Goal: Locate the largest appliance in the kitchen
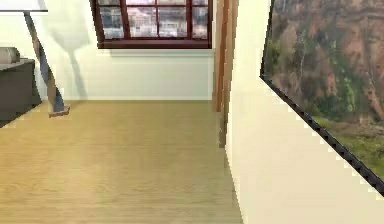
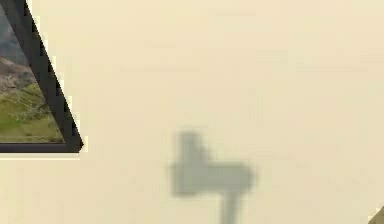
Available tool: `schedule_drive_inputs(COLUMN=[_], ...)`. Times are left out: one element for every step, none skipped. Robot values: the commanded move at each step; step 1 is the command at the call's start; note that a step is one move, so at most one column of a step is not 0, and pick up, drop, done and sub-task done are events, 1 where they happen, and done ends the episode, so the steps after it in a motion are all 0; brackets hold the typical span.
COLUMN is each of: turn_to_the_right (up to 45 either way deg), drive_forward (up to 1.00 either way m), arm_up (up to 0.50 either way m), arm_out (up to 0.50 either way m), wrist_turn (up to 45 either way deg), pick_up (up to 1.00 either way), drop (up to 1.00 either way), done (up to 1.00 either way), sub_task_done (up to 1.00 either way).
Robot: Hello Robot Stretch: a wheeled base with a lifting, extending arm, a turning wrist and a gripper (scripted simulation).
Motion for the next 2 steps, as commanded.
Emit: schedule_drive_inputs(turn_to_the_right=[-45.0, -45.0], drive_forward=[0.0, 0.0], arm_up=[0.0, 0.0], arm_out=[0.0, 0.0], wrist_turn=[0.0, 0.0], pick_up=[0.0, 0.0], drop=[0.0, 0.0], done=[0.0, 0.0], sub_task_done=[0.0, 0.0])
